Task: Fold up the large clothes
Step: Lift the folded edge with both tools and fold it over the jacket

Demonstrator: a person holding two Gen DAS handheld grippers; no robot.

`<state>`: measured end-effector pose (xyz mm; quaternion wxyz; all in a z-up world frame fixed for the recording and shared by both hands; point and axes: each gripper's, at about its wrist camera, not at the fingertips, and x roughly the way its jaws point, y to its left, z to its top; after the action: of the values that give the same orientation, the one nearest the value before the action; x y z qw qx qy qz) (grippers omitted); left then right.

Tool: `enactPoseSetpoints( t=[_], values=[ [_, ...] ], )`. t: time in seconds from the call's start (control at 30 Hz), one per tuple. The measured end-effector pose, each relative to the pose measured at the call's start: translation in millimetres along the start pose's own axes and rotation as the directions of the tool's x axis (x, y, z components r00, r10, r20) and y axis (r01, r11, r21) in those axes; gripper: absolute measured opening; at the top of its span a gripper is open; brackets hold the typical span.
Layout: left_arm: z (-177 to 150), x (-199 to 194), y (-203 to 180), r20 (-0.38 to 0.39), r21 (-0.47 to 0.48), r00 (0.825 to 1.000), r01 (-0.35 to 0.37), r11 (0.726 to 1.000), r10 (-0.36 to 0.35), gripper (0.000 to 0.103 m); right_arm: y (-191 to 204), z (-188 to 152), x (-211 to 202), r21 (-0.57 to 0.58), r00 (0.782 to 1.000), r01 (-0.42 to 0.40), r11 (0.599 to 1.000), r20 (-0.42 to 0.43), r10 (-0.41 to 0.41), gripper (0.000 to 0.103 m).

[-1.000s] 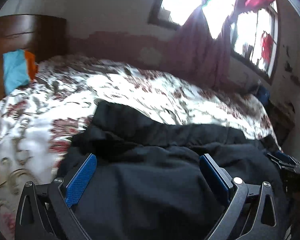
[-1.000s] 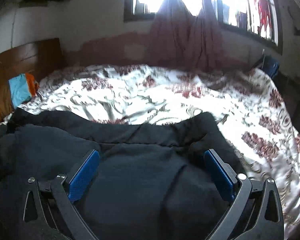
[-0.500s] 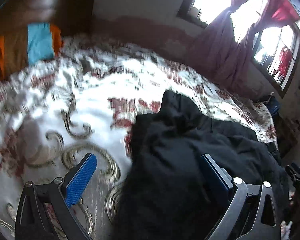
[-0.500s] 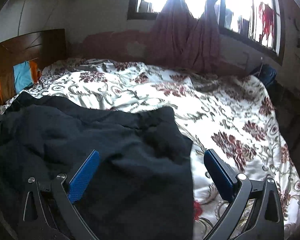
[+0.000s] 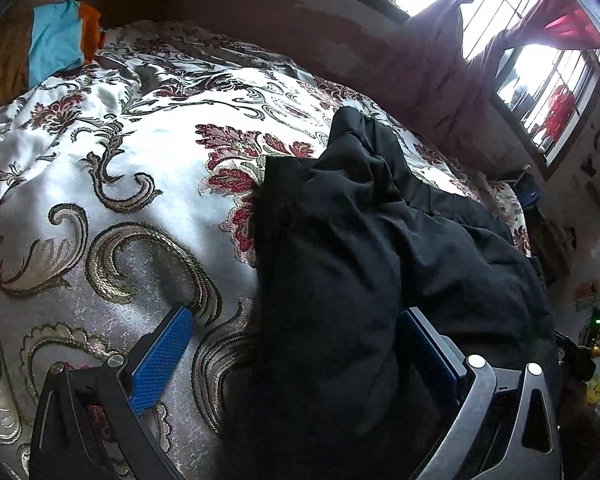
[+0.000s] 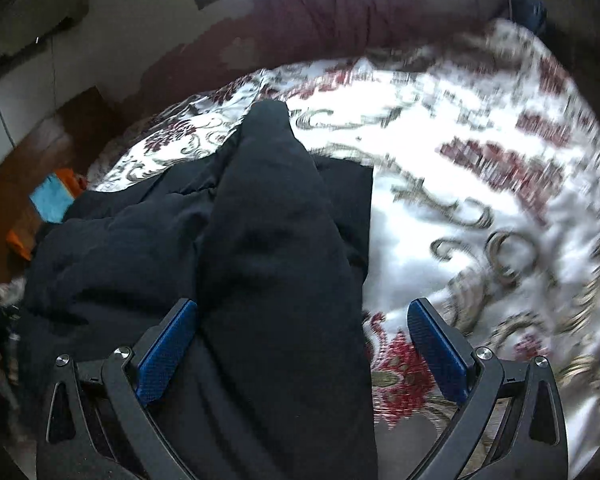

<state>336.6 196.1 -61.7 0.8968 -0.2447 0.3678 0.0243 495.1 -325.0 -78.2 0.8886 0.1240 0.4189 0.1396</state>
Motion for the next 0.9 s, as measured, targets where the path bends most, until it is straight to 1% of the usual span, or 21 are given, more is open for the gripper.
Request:
enactPoseSetpoints(
  t=[0.07,0.17,0.23,0.37,0.43,0.5,0.53,0.57,0.63,0.7,0.77,0.8,0.87,0.9],
  values=[
    [-0.8,-0.8,-1.1,-0.002,0.004,1.000,0.004,1.000,-0.004,0.103,-11.2,-2.5,4.6,0.055,0.998,-0.057,0.997,-0.013,0.058,0.102],
    [-3.6,-1.2,-3.2,-0.005,0.013,1.000,0.014,1.000,-0.014,0.103,-13.4,-9.1,6.3,0.070,0.996,-0.085,0.994,0.001,0.086,0.102],
    [-4.5,-0.5,-2.5,-0.016,0.005,0.999,0.039,0.999,-0.039,0.103,-14.6,-12.3,6.5,0.074,0.995,-0.097,0.993,0.011,0.097,0.102],
    [-3.9,1.0,2.5,-0.036,-0.021,0.995,0.092,0.996,-0.093,0.103,-21.3,-14.7,5.5,0.099,0.988,-0.153,0.983,0.025,0.151,0.102],
    [-3.6,1.3,4.8,-0.043,-0.031,0.993,0.113,0.993,-0.114,0.103,-23.1,-15.7,5.8,0.106,0.981,-0.193,0.976,0.027,0.191,0.102],
    [-3.5,1.9,6.4,-0.049,-0.038,0.989,0.138,0.990,-0.140,0.103,-24.2,-16.2,6.8,0.102,0.968,-0.250,0.963,0.025,0.249,0.102],
    [-3.8,2.3,6.5,-0.054,-0.038,0.987,0.151,0.988,-0.153,0.103,-22.0,-18.1,7.3,0.092,0.955,-0.295,0.951,0.014,0.295,0.102],
    [-4.2,2.7,5.6,-0.060,-0.036,0.984,0.164,0.986,-0.166,0.103,-19.8,-19.6,8.2,0.083,0.947,-0.320,0.944,0.003,0.320,0.102],
    [-4.8,4.9,4.3,-0.075,-0.030,0.979,0.186,0.982,-0.188,0.102,-15.2,-22.5,9.2,0.067,0.937,-0.346,0.936,-0.014,0.348,0.102],
    [-5.0,6.9,3.1,-0.098,-0.029,0.972,0.210,0.977,-0.212,0.102,-9.9,-24.6,9.6,0.060,0.936,-0.350,0.935,-0.029,0.352,0.102],
    [-3.7,8.3,1.9,-0.123,-0.038,0.967,0.222,0.974,-0.225,0.102,-7.3,-25.6,9.3,0.076,0.933,-0.355,0.932,-0.031,0.358,0.102],
    [-2.8,9.2,1.0,-0.132,-0.043,0.965,0.222,0.974,-0.226,0.102,-6.4,-25.8,9.0,0.092,0.929,-0.365,0.926,-0.034,0.370,0.102],
    [-0.1,11.9,-3.8,-0.170,-0.038,0.960,0.220,0.975,-0.223,0.102,-4.9,-26.2,8.5,0.123,0.920,-0.382,0.916,-0.035,0.389,0.102],
    [2.3,13.8,-8.3,-0.202,-0.030,0.953,0.222,0.975,-0.224,0.102,-2.9,-26.2,7.5,0.142,0.921,-0.379,0.914,-0.034,0.387,0.102]
  ],
)
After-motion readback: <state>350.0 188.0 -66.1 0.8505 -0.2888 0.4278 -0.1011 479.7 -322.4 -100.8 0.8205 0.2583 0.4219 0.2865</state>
